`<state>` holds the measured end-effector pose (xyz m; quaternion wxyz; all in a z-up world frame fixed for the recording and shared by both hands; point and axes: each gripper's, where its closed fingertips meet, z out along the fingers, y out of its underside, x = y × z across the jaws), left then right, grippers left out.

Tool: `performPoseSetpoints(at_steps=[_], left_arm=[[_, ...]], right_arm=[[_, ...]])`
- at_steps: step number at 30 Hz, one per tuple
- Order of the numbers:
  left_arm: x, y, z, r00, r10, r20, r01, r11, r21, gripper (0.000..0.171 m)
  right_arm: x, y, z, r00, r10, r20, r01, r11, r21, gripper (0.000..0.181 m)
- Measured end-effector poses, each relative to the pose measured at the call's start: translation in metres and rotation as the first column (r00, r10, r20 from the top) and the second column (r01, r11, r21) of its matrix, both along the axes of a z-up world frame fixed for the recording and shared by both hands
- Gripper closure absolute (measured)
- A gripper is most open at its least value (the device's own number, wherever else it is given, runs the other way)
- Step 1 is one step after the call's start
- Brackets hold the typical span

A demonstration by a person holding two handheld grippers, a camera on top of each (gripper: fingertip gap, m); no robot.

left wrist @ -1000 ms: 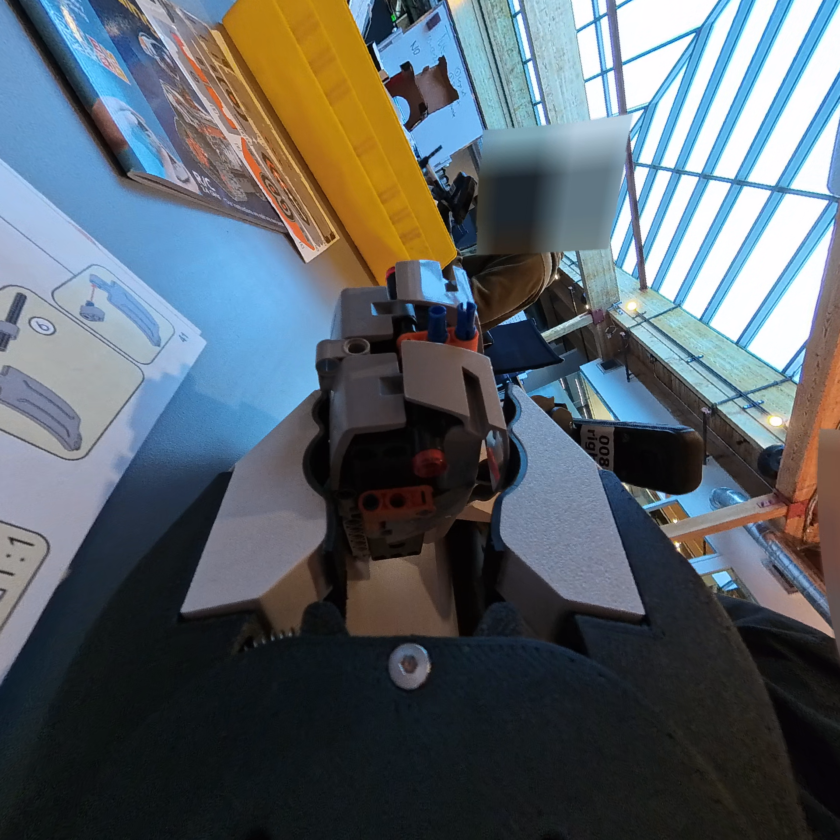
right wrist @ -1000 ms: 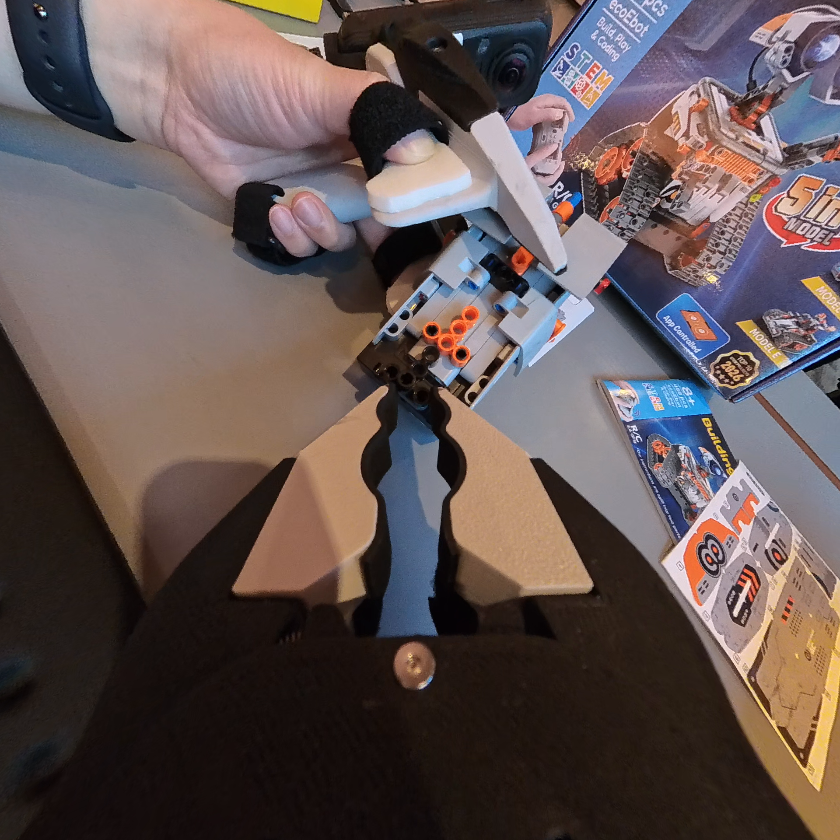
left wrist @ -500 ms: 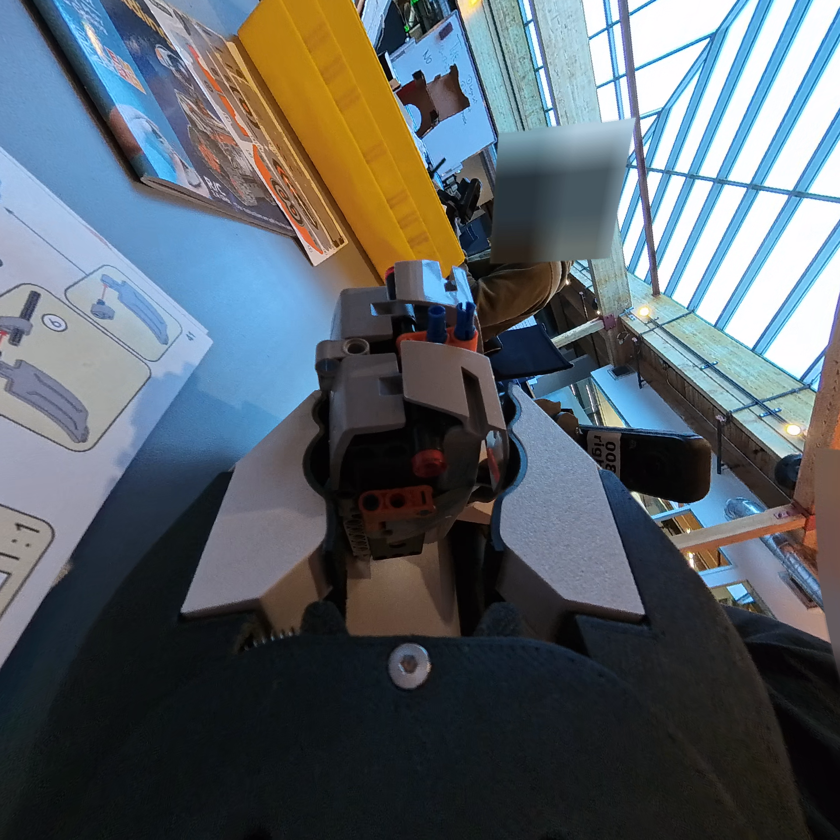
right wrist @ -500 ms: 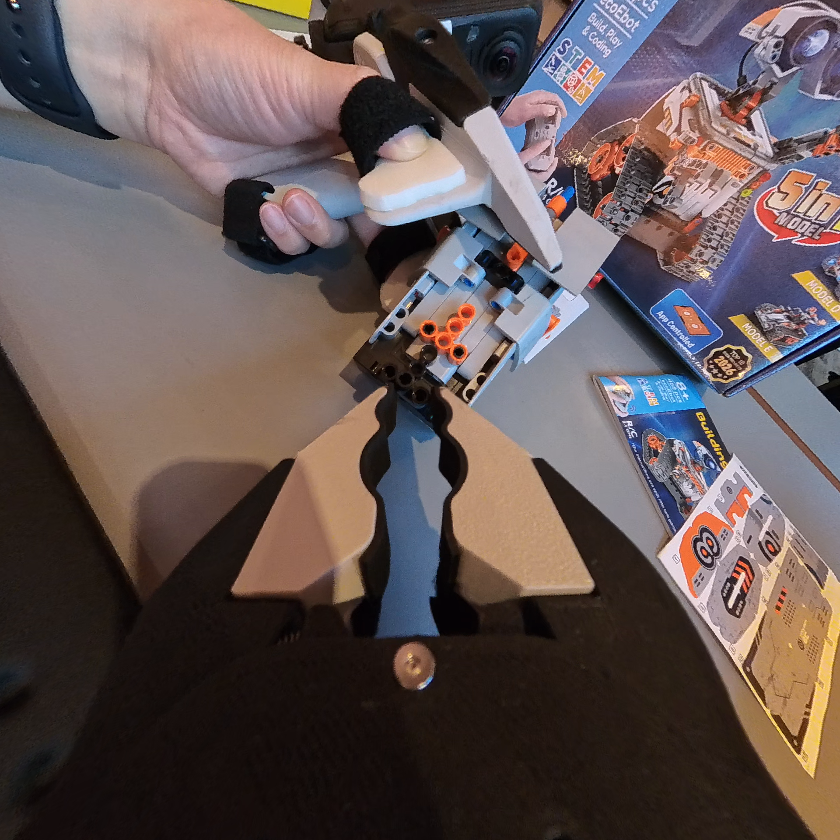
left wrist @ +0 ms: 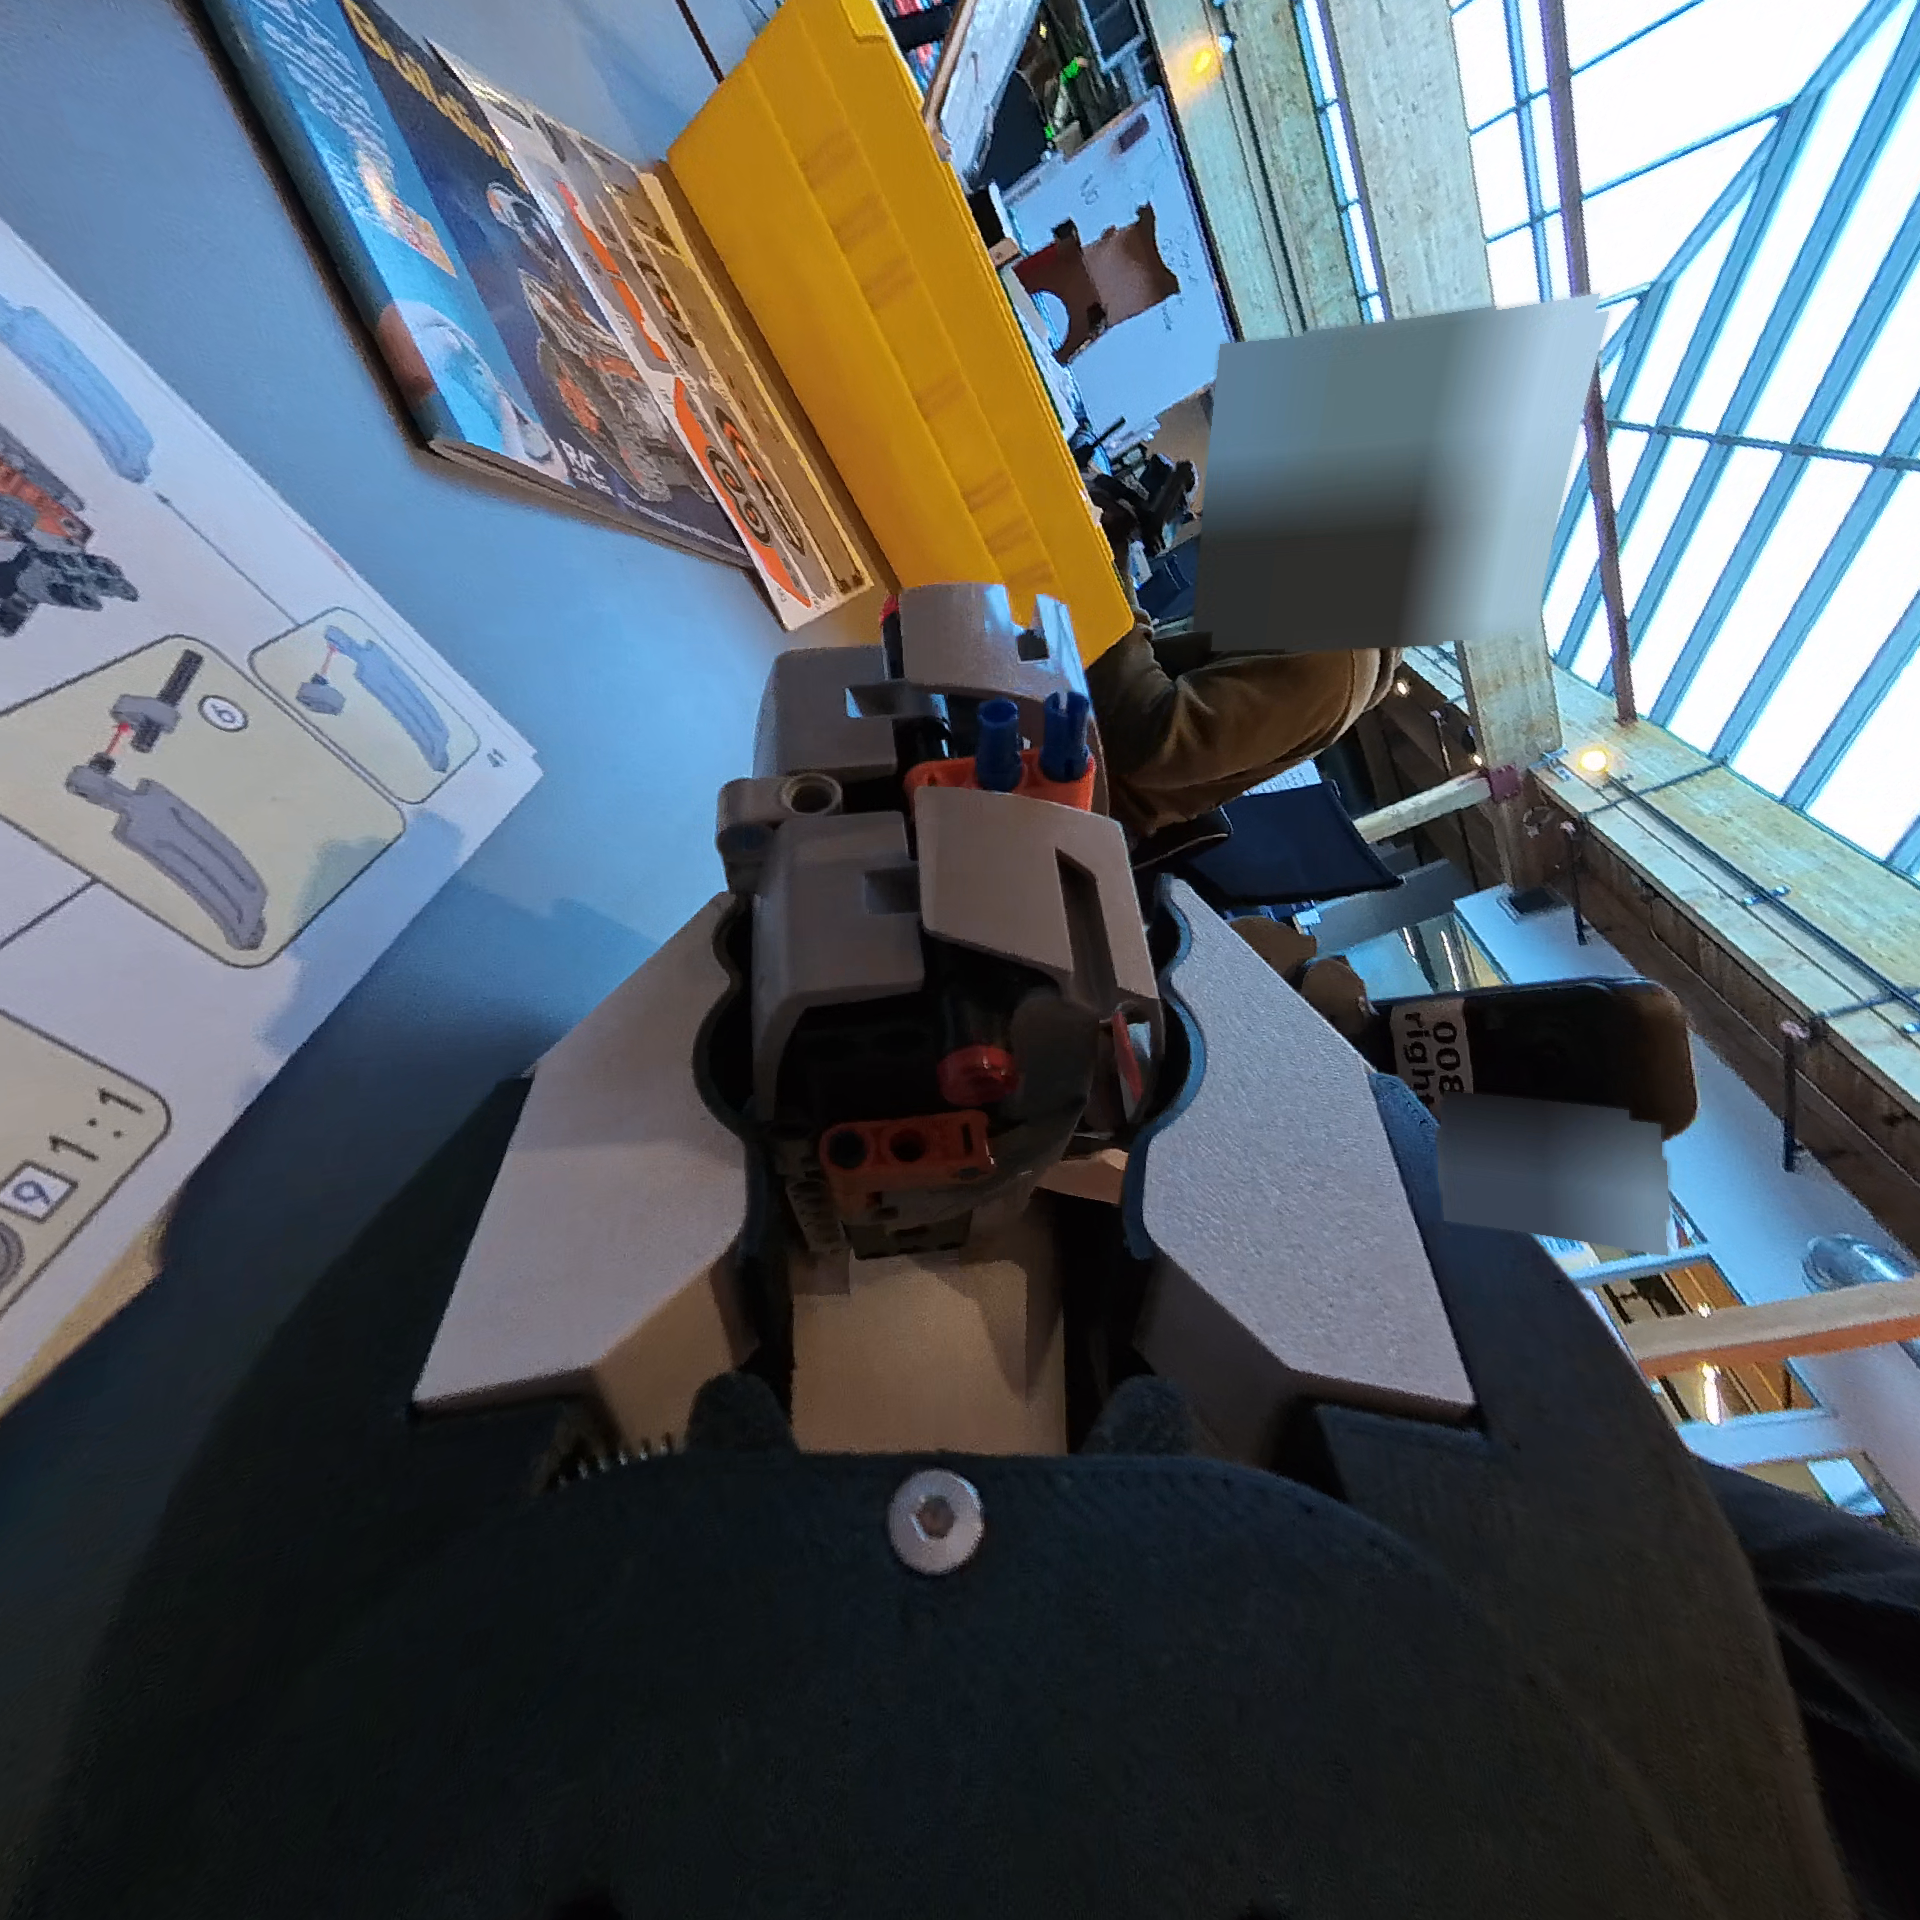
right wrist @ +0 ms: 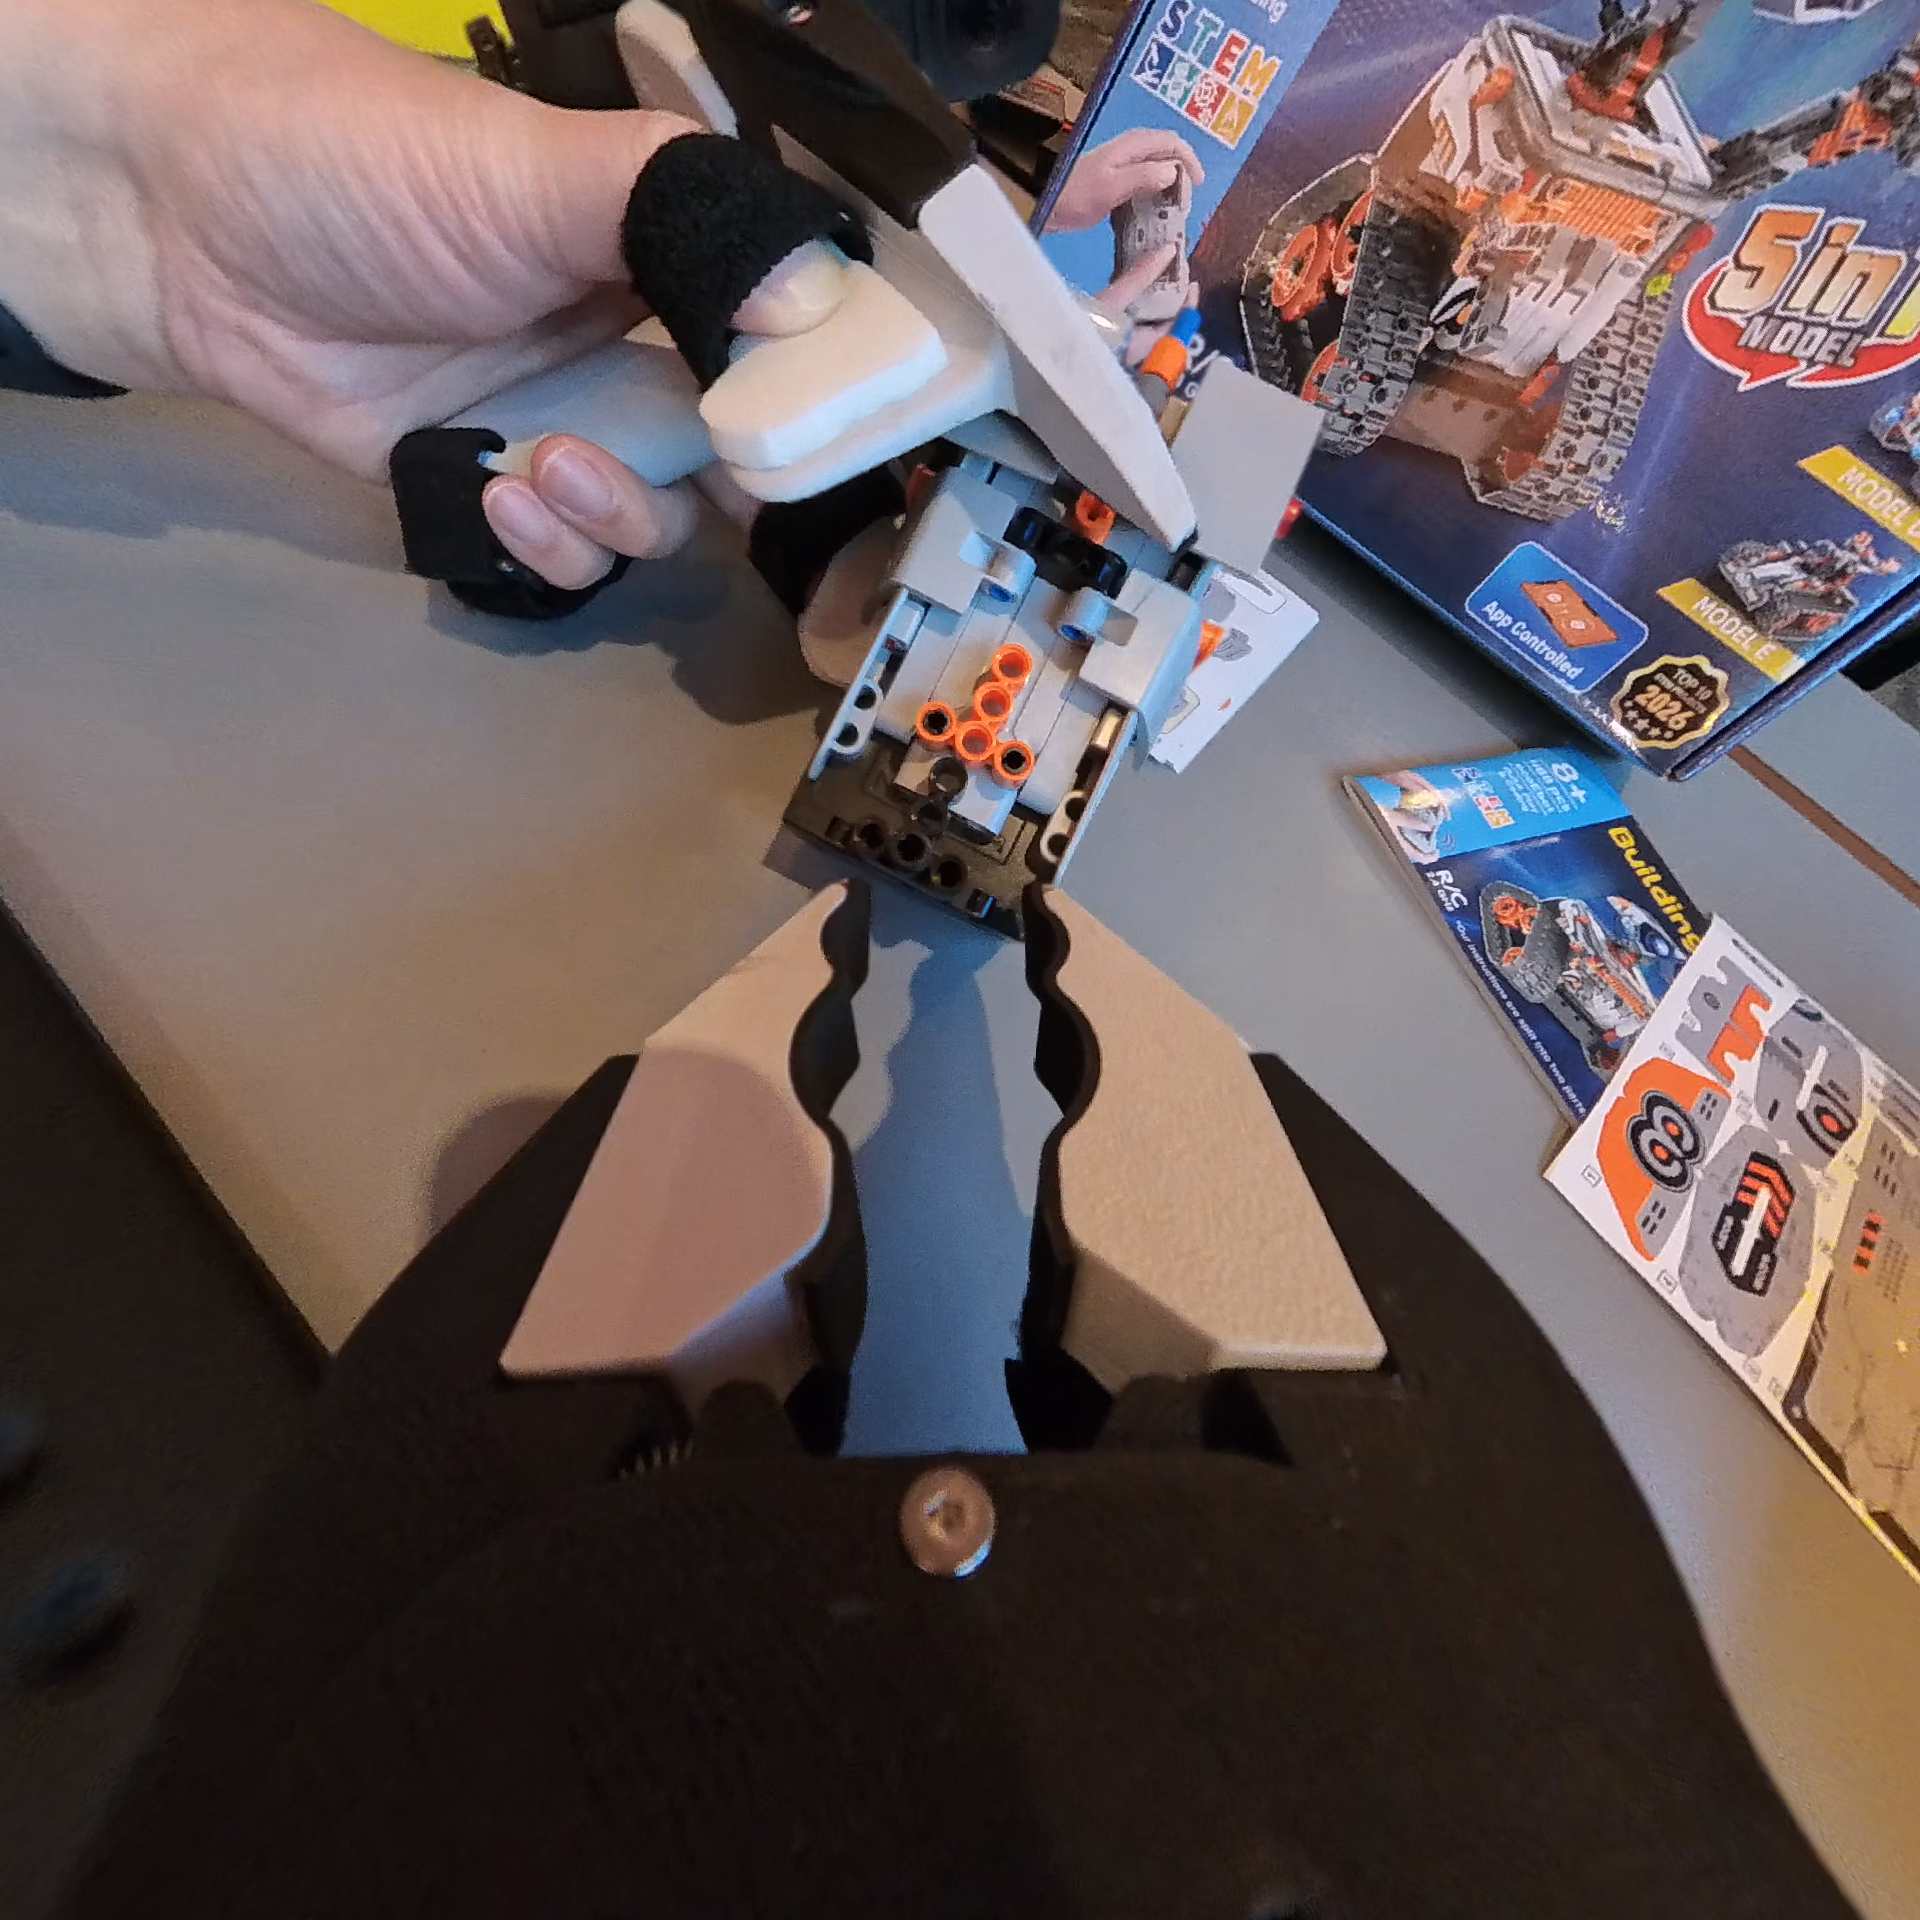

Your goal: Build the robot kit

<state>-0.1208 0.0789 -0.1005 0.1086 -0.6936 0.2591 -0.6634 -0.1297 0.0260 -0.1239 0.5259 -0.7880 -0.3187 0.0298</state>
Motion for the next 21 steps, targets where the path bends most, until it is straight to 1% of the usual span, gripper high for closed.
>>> performPoseSetpoints(at_steps=[2, 4, 6, 7, 10, 12, 14, 16, 19, 21], left_arm=[[-0.002, 0.003, -0.001, 0.999, 0.043, -0.018, -0.043, 0.999, 0.003, 0.099], [-0.005, 0.007, 0.000, 0.995, 0.098, -0.033, -0.097, 0.995, 0.030, 0.099], [-0.006, 0.004, 0.001, 0.992, 0.118, -0.048, -0.114, 0.991, 0.073, 0.099], [-0.006, 0.003, 0.001, 0.991, 0.124, -0.055, -0.119, 0.988, 0.094, 0.099], [-0.006, 0.000, 0.002, 0.987, 0.143, -0.068, -0.132, 0.980, 0.146, 0.099], [-0.005, -0.001, 0.002, 0.985, 0.153, -0.077, -0.139, 0.977, 0.160, 0.099], [-0.005, -0.001, 0.002, 0.984, 0.160, -0.082, -0.145, 0.976, 0.165, 0.099], [-0.005, -0.001, 0.002, 0.983, 0.162, -0.084, -0.147, 0.976, 0.164, 0.099], [-0.006, 0.000, 0.001, 0.983, 0.163, -0.087, -0.148, 0.977, 0.153, 0.099], [-0.006, 0.001, 0.001, 0.982, 0.167, -0.085, -0.154, 0.978, 0.140, 0.098]], right_arm=[[-0.001, 0.000, 0.002, 0.999, -0.021, -0.026, 0.021, 1.000, -0.002, 0.153], [-0.002, -0.001, 0.004, 0.997, -0.066, -0.045, 0.066, 0.998, -0.006, 0.149], [0.004, 0.003, 0.005, 0.991, -0.133, 0.007, 0.133, 0.991, 0.027, 0.143], [0.004, 0.004, 0.003, 0.989, -0.144, 0.023, 0.143, 0.989, 0.029, 0.142], [0.004, 0.008, -0.005, 0.988, -0.148, -0.036, 0.146, 0.988, -0.054, 0.135], [0.001, 0.009, -0.008, 0.984, -0.134, -0.113, 0.122, 0.986, -0.112, 0.136], [-0.002, 0.011, -0.006, 0.981, -0.135, -0.141, 0.118, 0.985, -0.122, 0.139], [-0.004, 0.012, -0.008, 0.982, -0.141, -0.127, 0.126, 0.984, -0.125, 0.143], [-0.006, 0.014, -0.008, 0.981, -0.163, -0.103, 0.151, 0.981, -0.121, 0.156], [-0.003, 0.015, -0.009, 0.980, -0.182, -0.083, 0.172, 0.978, -0.117, 0.157]])
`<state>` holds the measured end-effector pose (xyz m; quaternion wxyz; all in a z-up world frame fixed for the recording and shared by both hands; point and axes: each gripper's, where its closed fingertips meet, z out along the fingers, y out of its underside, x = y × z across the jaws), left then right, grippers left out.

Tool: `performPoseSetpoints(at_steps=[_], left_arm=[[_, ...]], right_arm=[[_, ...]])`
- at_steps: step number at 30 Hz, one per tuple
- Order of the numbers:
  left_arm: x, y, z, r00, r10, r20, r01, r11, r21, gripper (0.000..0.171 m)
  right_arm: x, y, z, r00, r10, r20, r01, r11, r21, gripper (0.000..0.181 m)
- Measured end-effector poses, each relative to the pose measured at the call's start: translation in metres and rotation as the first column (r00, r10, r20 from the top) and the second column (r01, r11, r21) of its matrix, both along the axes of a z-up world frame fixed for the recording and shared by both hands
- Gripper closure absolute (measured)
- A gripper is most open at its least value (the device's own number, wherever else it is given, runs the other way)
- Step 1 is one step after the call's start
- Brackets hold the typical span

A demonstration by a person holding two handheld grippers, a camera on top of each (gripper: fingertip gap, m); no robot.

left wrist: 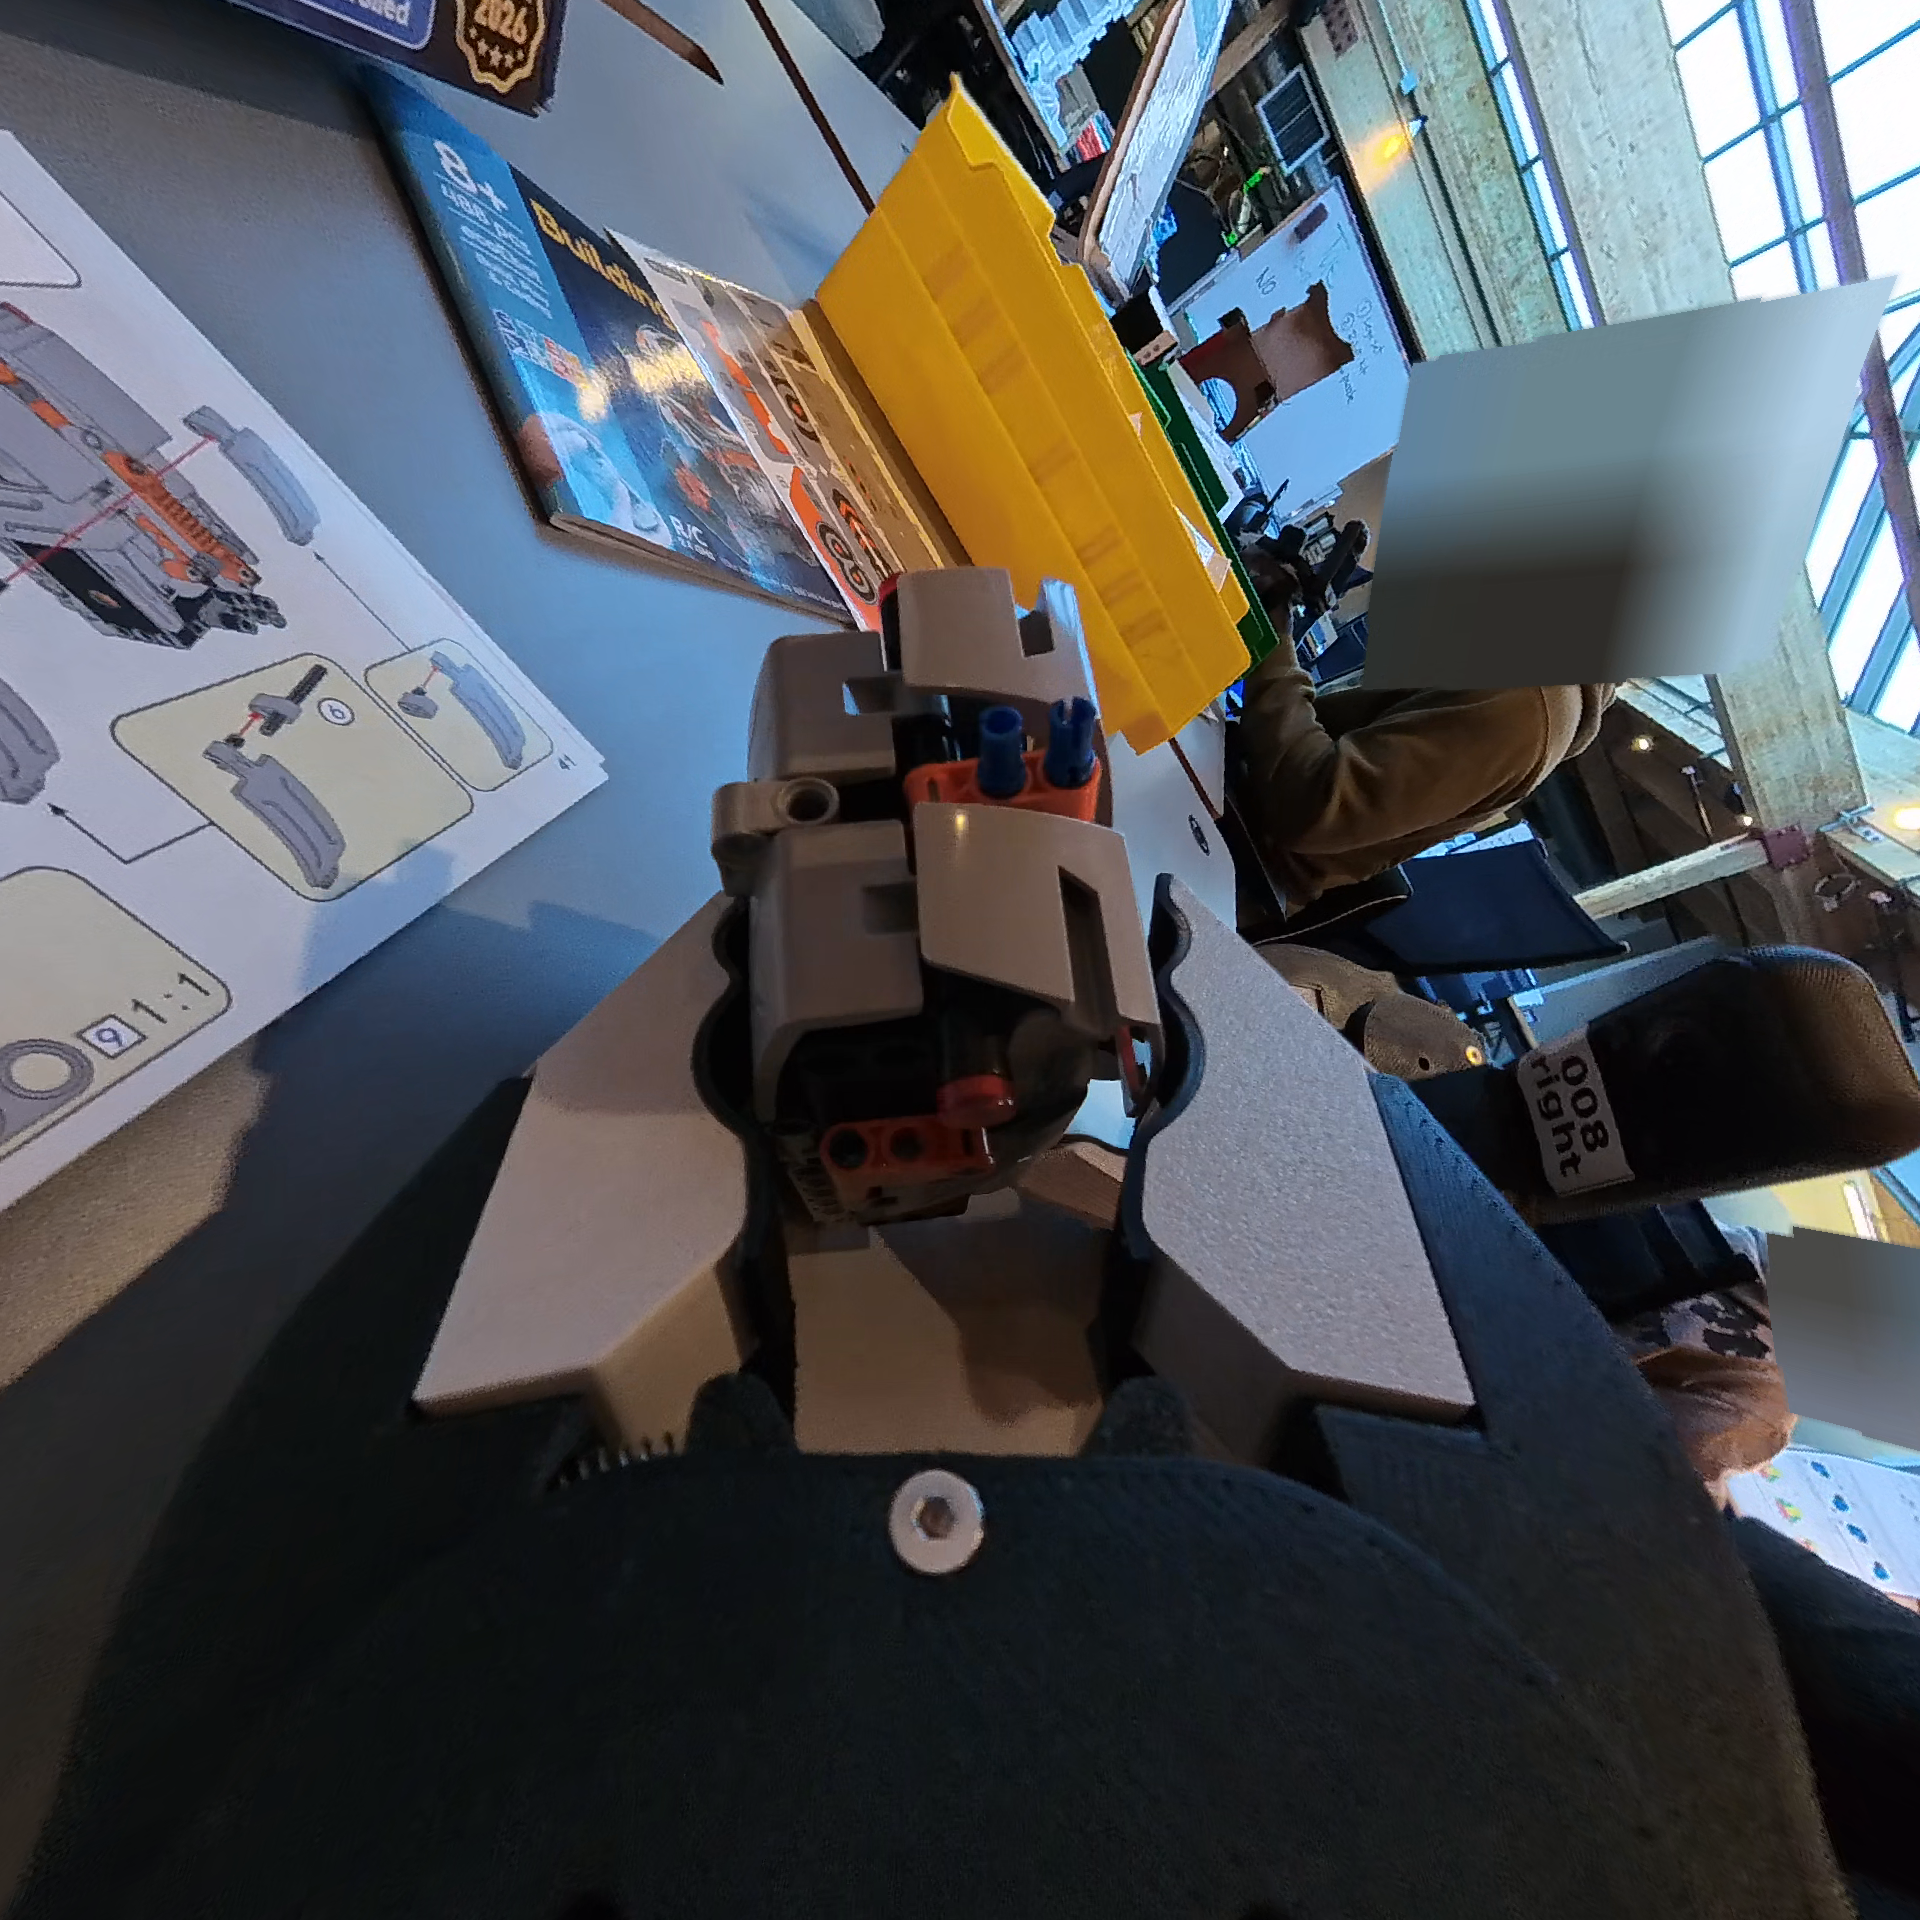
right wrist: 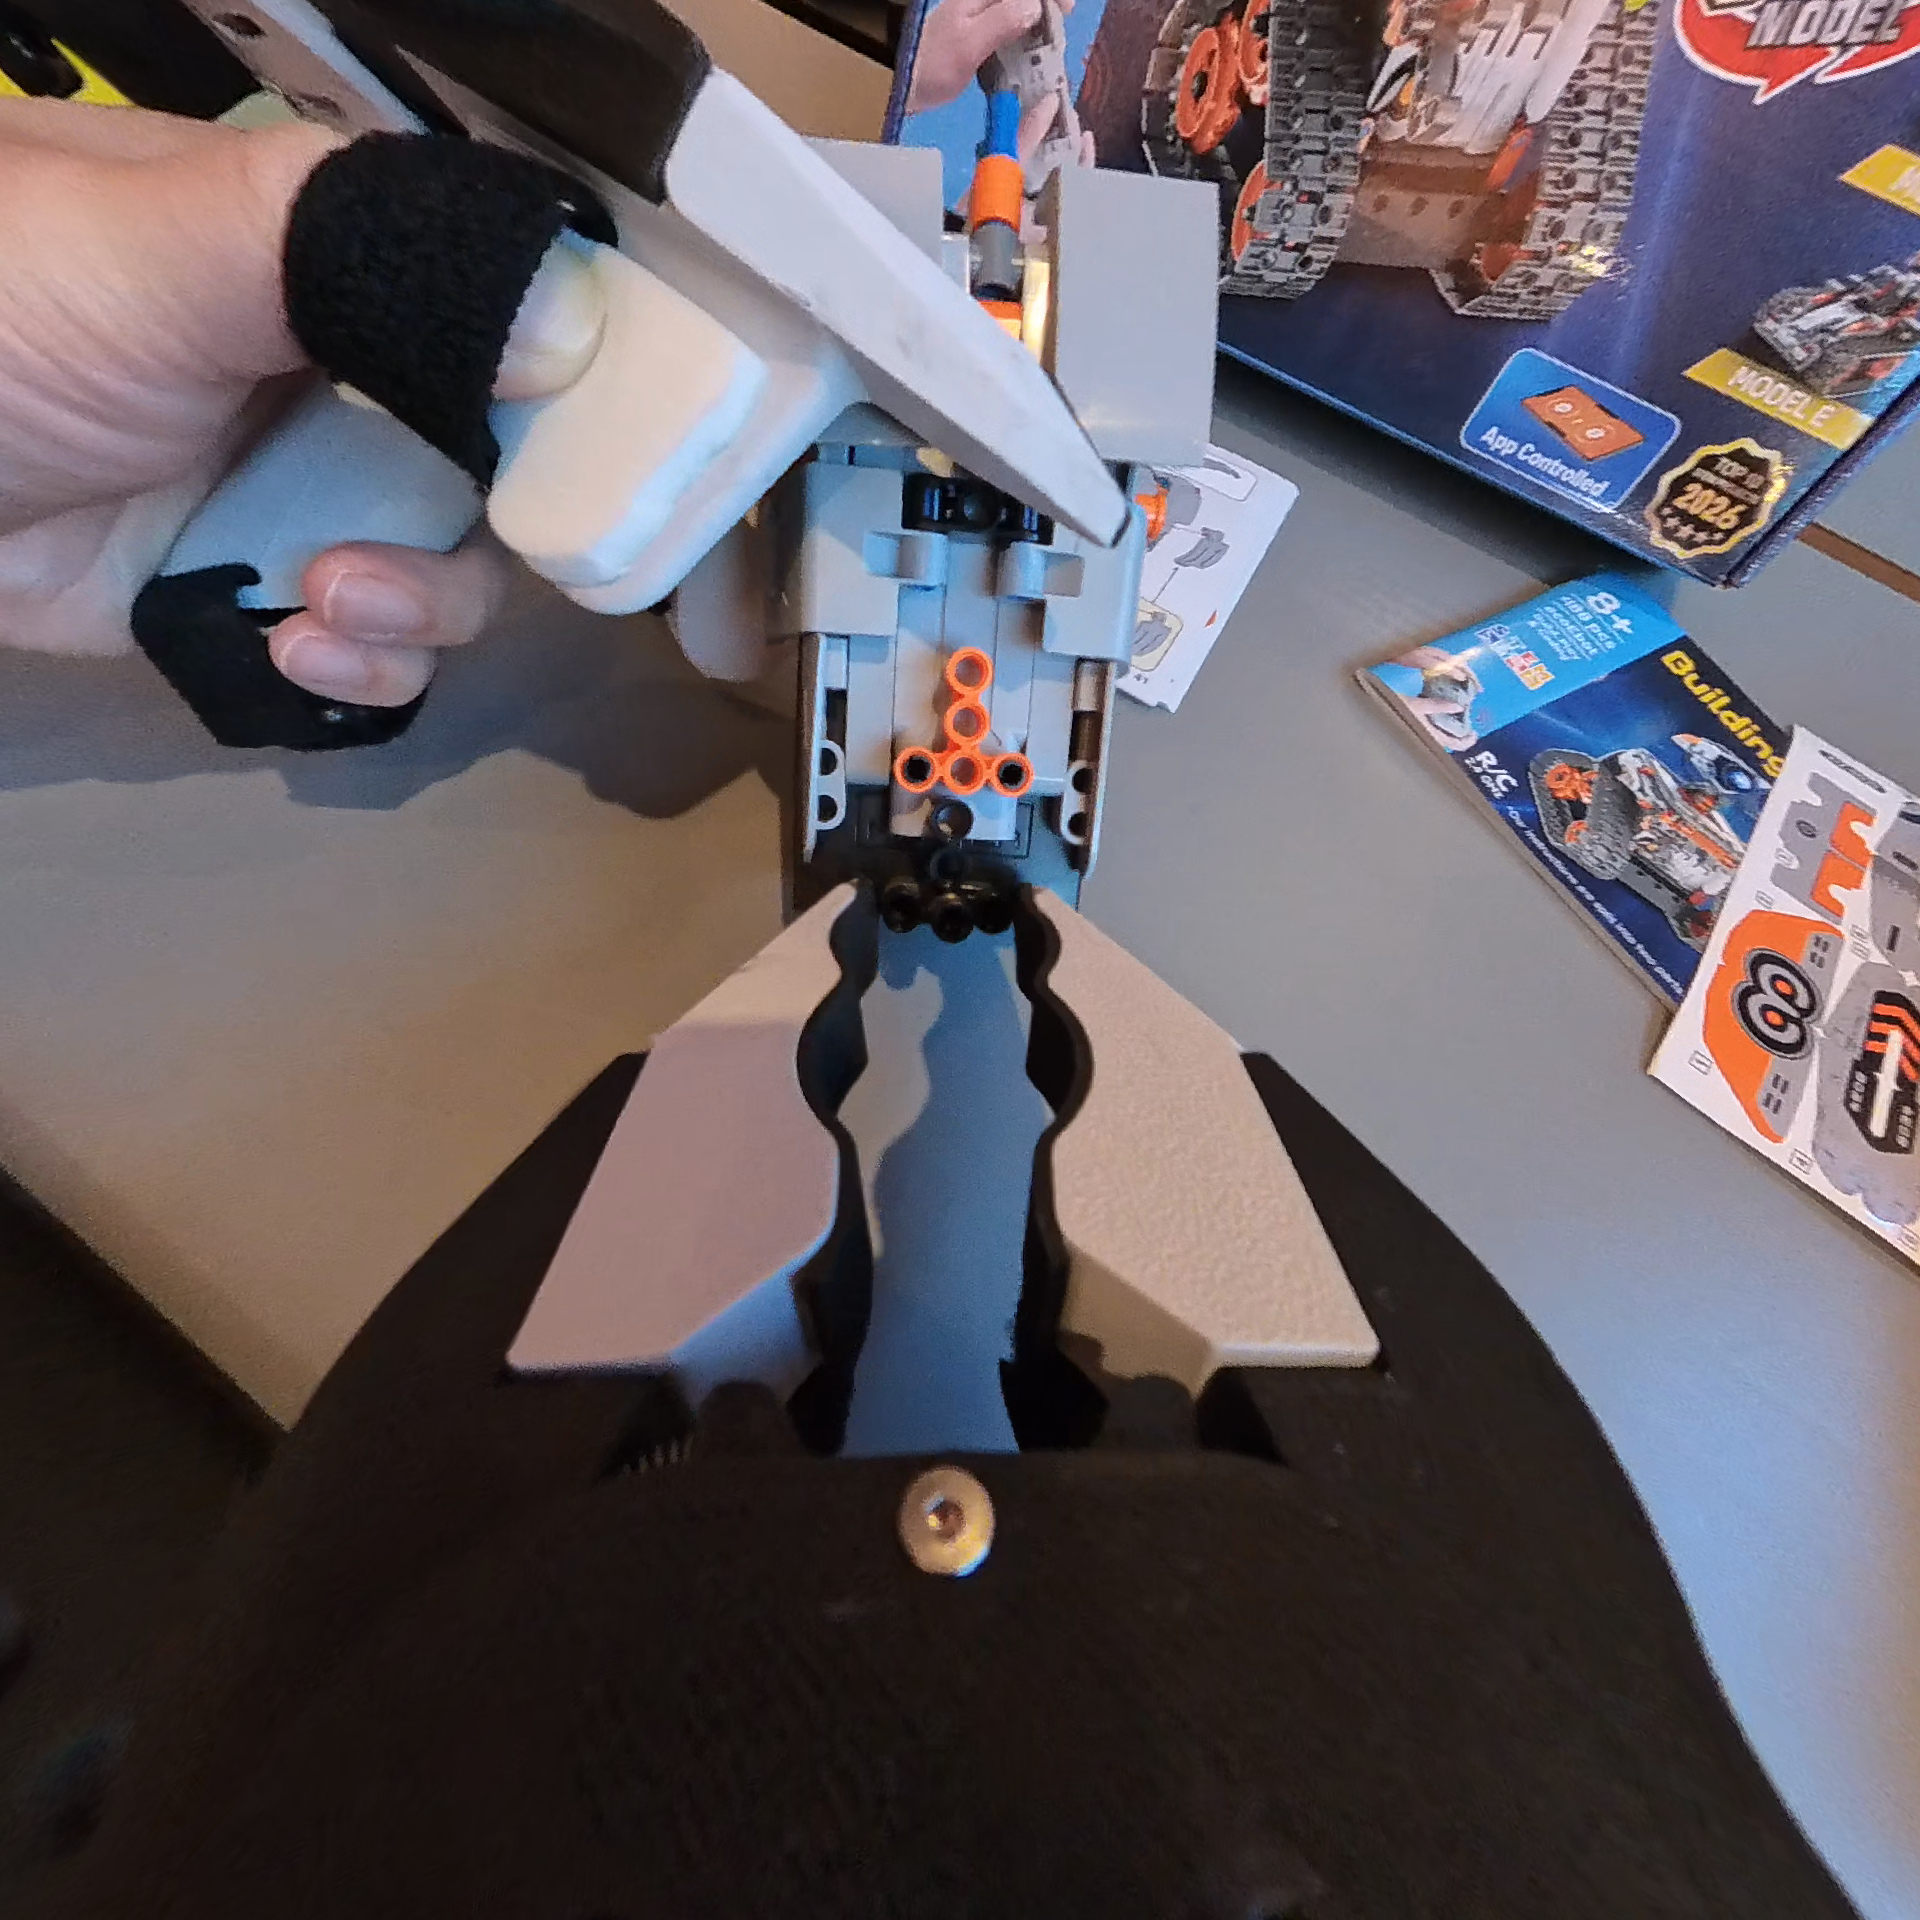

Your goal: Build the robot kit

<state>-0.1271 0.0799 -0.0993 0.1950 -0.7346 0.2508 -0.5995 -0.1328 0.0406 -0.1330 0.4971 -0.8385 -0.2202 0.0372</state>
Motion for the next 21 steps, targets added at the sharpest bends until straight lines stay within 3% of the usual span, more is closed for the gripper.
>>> performPoseSetpoints(at_steps=[11, 18, 21], left_arm=[[0.0002, -0.0007, -0.0006, 1.000, 0.005, -0.002, -0.005, 1.000, -0.009, 0.099], [0.0001, -0.0004, -0.0006, 1.000, 0.006, 0.001, -0.006, 1.000, -0.014, 0.098], [-0.0006, 0.0006, -0.0014, 1.000, 0.004, 0.009, -0.004, 0.999, -0.036, 0.098]], right_arm=[[0.0022, -0.0011, 0.0065, 0.998, -0.024, 0.066, 0.020, 0.998, 0.056, 0.156], [0.0011, -0.0023, 0.0063, 1.000, -0.013, 0.023, 0.012, 0.999, 0.044, 0.159], [-0.0033, -0.0054, 0.0092, 1.000, 0.027, 0.006, -0.028, 0.998, 0.060, 0.150]])
